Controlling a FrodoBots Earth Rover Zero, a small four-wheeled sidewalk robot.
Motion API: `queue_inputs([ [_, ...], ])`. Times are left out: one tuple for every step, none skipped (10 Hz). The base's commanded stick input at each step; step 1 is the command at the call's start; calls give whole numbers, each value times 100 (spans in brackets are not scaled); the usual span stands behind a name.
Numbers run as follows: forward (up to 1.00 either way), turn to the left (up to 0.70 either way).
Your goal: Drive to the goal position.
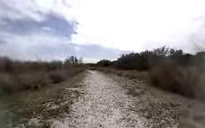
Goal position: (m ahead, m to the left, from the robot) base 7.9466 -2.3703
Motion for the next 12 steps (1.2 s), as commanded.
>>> queue_inputs([
  [70,0],
  [70,0],
  [70,0],
  [70,0],
  [70,0],
  [70,0],
  [70,0],
  [70,0],
  [70,0],
  [70,0],
  [70,0],
  [70,0],
])
